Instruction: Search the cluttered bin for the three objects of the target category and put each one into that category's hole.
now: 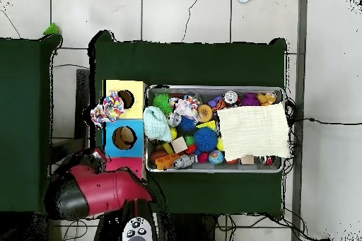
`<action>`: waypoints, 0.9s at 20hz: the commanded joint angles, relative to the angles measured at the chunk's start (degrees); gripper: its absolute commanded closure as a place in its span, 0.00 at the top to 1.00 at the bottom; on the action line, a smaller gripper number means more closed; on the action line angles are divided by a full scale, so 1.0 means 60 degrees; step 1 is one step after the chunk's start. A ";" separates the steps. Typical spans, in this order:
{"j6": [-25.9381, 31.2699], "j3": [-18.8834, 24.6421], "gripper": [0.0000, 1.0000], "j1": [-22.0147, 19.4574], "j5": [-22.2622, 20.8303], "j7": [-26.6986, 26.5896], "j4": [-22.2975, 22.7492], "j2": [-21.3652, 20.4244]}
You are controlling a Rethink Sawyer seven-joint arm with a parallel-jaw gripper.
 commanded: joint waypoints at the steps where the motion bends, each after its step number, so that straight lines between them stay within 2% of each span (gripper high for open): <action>1: -0.0088 -0.0200 1.00 -0.0085 0.0575 0.2539 -0.0712 0.0310; 9: -0.0208 -0.0074 1.00 -0.0042 0.0749 0.2682 -0.0637 0.0349; 18: 0.0154 -0.0713 1.00 0.0753 0.1109 0.2787 -0.1077 0.0444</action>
